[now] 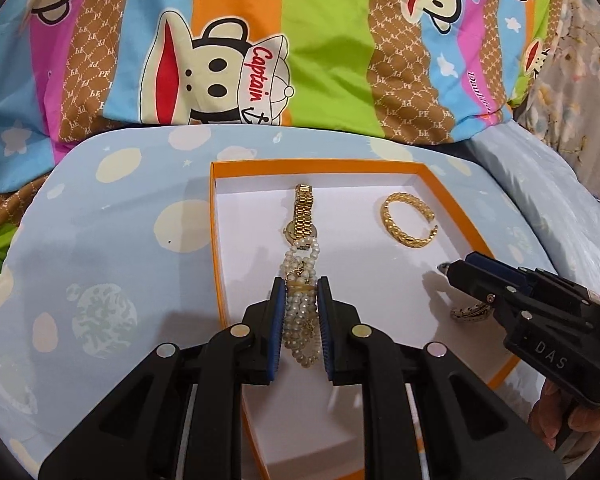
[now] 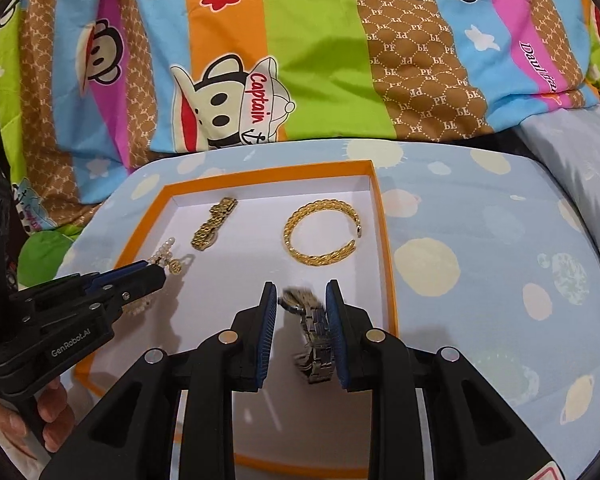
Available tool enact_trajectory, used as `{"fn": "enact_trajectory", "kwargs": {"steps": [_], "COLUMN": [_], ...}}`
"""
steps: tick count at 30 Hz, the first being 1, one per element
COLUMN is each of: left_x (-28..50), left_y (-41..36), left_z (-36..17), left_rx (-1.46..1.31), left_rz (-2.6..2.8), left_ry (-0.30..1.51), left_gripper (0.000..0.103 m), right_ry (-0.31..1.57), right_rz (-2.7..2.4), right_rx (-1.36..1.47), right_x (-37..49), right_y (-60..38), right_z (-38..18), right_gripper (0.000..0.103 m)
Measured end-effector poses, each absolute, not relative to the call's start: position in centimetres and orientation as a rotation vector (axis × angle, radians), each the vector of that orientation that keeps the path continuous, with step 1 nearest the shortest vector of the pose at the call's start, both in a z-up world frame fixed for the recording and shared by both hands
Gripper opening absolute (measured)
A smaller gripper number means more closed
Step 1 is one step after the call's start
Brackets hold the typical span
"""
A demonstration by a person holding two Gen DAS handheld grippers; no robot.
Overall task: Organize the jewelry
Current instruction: 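Lower the silver watch and pearl bracelet into the orange box and release both, then grasp a gold earring with the right tool while the left tool grasps the black bead bracelet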
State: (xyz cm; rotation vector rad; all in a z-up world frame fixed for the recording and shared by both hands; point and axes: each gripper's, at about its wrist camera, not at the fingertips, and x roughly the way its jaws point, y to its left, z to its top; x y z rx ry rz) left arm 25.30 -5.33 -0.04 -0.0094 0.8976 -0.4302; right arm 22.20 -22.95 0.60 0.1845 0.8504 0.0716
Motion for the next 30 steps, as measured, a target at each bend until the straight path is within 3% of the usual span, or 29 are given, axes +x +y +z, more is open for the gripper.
{"fn": "enact_trajectory", "kwargs": {"steps": [1, 3, 7, 17, 30], "left_x": [25.3, 25.5, 25.4, 20.9, 11.6], "left_y": [-5.3, -5.2, -4.4, -0.2, 1.9], "left_z": [-0.1, 0.1, 1.8, 5.1, 0.4], "left_rx": [-0.011, -0.021, -0.076, -0.143, -0.123], "left_rz": [-0.43, -0.428, -0.425, -0.427, -0.436], "left_ry": [0.895, 0.883, 0.831, 0.775, 0.902], "left_gripper": [0.016, 0.027, 0.056, 0.056, 0.057], "right_ry": [0.841, 0.812, 0.751, 0.695, 0.817], "right_rz": [0.069, 0.057, 0.038, 0.027, 0.068], "right_rx": [0.186, 0.186, 0.21, 0.233, 0.159], "right_x": [22.3, 22.2, 21.3, 13.6, 5.0], "right_y": [-23.1, -23.4, -24.4, -25.8, -19.9], "right_z": [0.5, 0.9, 2.8, 5.9, 1.4], "right_gripper": [0.024, 0.026, 0.026, 0.032, 0.033]}}
